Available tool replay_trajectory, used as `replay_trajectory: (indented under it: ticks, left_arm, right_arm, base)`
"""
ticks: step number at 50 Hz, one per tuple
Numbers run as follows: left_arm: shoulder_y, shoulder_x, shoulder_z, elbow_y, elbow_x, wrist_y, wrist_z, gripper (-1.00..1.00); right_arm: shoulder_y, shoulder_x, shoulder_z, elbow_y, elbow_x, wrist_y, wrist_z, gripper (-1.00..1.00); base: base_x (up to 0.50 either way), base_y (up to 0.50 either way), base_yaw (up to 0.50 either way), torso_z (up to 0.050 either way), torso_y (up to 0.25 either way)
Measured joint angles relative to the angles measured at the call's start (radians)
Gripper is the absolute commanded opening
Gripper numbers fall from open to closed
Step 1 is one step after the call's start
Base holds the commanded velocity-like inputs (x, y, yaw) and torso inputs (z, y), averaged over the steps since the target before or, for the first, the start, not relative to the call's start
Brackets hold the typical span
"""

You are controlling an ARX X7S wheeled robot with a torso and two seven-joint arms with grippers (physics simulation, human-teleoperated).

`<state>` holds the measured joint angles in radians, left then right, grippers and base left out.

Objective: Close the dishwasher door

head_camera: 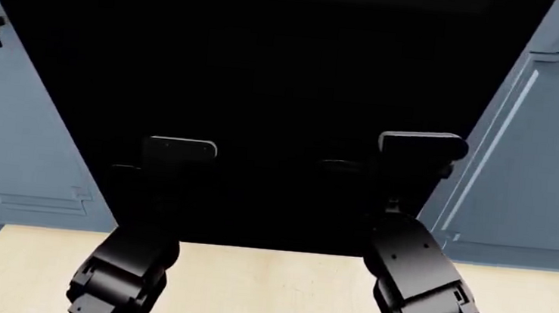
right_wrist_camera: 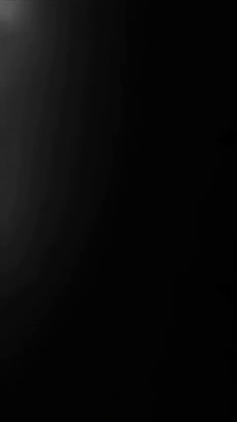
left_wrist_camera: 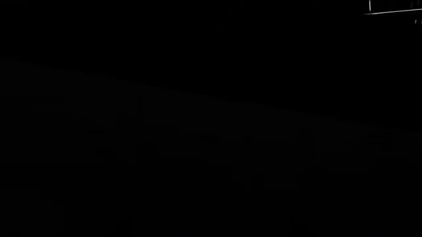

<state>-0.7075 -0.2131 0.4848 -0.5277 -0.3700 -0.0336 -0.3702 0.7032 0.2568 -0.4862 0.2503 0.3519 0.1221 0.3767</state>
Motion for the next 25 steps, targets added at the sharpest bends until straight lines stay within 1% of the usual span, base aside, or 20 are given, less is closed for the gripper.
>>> replay_trajectory:
  ticks: [9,25]
  left_arm:
    - [-0.030,0.010,0.004,-0.046,-0.004,0.009,0.010,1.00]
    - [-0.104,0.044,0.009,-0.193,0.010,0.070,0.035,1.00]
  right_arm:
    - [0.025,-0.006,-0.002,0.024,0.002,0.005,-0.008,1.00]
    - [0.077,-0.026,0.000,0.129,0.002,-0.024,-0.031,1.00]
  base:
    - [0.00,0.00,0.00,0.000,0.002]
    - [0.00,0.00,0.00,0.000,0.001]
